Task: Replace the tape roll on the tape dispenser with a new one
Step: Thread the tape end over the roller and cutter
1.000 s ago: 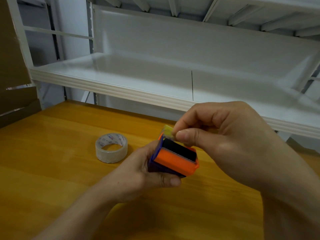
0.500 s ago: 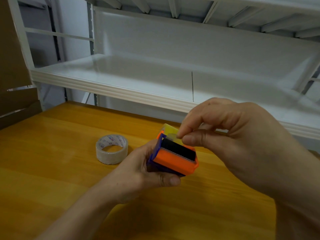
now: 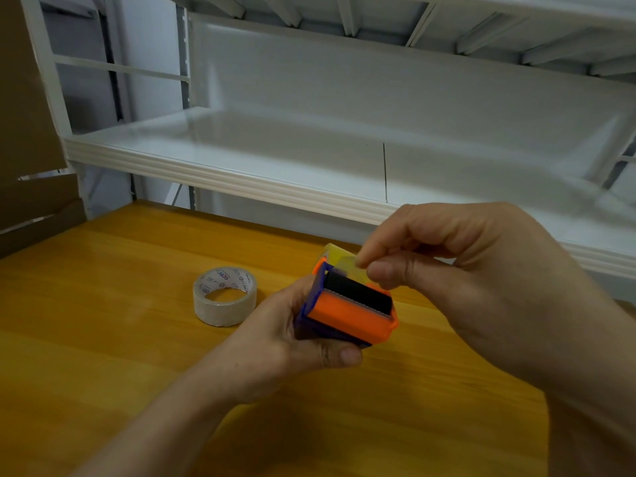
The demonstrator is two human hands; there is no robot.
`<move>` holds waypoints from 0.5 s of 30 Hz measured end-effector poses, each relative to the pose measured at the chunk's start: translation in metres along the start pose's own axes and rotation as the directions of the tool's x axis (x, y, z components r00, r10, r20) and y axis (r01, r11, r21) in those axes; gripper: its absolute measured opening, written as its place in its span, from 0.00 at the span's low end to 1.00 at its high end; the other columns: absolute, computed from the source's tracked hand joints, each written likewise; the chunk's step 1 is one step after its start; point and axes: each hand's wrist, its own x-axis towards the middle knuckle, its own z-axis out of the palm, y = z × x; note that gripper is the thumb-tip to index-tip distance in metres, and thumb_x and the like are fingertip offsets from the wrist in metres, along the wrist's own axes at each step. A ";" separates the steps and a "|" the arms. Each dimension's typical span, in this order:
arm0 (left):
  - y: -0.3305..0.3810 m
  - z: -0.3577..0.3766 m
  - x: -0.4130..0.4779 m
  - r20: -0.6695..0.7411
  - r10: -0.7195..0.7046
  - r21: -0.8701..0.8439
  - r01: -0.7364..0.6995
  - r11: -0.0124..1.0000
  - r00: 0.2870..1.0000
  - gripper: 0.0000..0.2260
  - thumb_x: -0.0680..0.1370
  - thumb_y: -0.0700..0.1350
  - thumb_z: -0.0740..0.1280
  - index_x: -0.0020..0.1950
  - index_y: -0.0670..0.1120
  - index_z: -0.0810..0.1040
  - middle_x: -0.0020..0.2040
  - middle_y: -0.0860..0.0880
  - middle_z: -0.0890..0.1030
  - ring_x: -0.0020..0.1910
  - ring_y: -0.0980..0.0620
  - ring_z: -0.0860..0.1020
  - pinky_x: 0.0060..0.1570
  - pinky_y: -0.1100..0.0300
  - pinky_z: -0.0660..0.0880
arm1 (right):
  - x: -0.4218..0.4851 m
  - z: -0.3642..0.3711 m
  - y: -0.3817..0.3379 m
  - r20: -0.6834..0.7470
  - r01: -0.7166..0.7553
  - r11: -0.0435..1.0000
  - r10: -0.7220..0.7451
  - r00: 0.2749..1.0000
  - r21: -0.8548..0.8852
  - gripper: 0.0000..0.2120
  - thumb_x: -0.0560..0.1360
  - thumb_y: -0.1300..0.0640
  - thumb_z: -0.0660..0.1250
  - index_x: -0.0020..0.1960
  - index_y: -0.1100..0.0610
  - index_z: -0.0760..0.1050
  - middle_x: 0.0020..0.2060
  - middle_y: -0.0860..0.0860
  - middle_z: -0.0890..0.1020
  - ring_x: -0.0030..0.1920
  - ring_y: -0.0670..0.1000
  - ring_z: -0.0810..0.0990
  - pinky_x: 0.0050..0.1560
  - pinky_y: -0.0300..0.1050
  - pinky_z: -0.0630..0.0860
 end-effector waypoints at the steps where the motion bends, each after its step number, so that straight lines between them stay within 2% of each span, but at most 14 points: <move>1: 0.000 0.000 0.000 -0.001 -0.006 -0.009 0.006 1.000 1.000 0.18 0.67 0.37 0.72 0.54 0.48 0.75 0.40 0.60 0.85 0.41 0.64 0.83 0.40 0.71 0.77 | 0.000 0.000 0.000 0.000 0.002 1.000 -0.002 1.000 -0.005 0.05 0.69 0.47 0.67 0.42 0.42 0.82 0.38 0.39 0.84 0.44 0.39 0.83 0.41 0.36 0.77; 8: 0.001 0.000 0.000 -0.001 -0.001 -0.006 0.001 1.000 1.000 0.17 0.67 0.38 0.72 0.53 0.49 0.75 0.40 0.61 0.85 0.42 0.63 0.83 0.40 0.71 0.77 | -0.001 0.001 -0.003 -0.020 0.016 1.000 -0.016 1.000 -0.023 0.05 0.70 0.47 0.66 0.43 0.43 0.81 0.40 0.39 0.83 0.45 0.40 0.82 0.41 0.35 0.75; 11: -0.001 -0.001 0.000 -0.012 -0.010 -0.009 0.009 1.000 1.000 0.17 0.67 0.39 0.73 0.53 0.49 0.76 0.43 0.58 0.86 0.44 0.61 0.84 0.42 0.69 0.78 | 0.001 0.003 -0.002 -0.031 0.009 1.000 -0.009 0.999 -0.019 0.05 0.71 0.47 0.66 0.43 0.43 0.80 0.41 0.38 0.82 0.46 0.40 0.80 0.41 0.35 0.73; 15: -0.002 -0.002 0.000 -0.012 -0.019 -0.032 0.019 0.999 1.000 0.18 0.67 0.39 0.73 0.55 0.49 0.76 0.45 0.54 0.87 0.47 0.58 0.84 0.44 0.68 0.78 | 0.001 0.006 -0.002 -0.052 0.011 1.000 -0.011 0.999 -0.013 0.04 0.73 0.47 0.65 0.43 0.43 0.78 0.42 0.40 0.82 0.47 0.41 0.80 0.43 0.38 0.75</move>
